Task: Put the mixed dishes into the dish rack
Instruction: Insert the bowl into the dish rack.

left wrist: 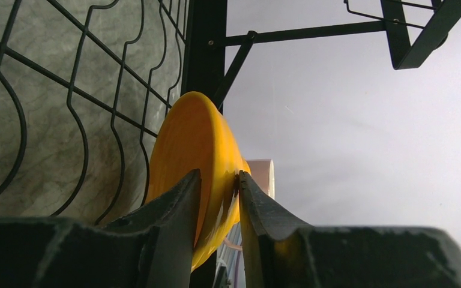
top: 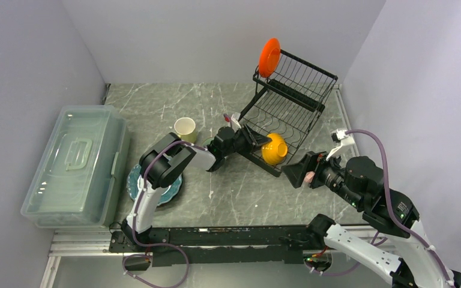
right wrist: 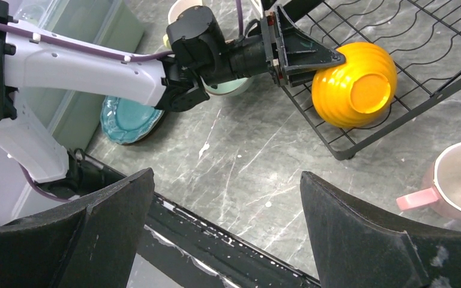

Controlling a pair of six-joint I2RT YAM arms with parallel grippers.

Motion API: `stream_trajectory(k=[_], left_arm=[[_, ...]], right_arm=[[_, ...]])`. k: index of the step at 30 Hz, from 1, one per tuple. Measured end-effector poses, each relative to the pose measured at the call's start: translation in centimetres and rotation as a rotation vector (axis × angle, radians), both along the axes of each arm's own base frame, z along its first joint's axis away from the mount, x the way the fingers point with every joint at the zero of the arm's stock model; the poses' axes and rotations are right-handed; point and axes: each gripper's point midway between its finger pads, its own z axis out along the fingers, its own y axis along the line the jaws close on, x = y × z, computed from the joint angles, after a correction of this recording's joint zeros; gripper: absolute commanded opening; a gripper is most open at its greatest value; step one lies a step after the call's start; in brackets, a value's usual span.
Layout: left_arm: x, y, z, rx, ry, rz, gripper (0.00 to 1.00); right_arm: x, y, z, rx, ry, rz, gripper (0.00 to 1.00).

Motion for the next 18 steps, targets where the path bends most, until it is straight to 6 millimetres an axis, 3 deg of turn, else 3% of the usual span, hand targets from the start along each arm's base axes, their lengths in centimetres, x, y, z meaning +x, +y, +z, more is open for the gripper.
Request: stream_trajectory(k=[18], left_arm=[[-0.4,0.5,-0.7,0.11,-0.013,-0.031,0.4]], right_arm=[[1.3,-0.7,-3.2,-0.098,0.085,-0.09,0.94]])
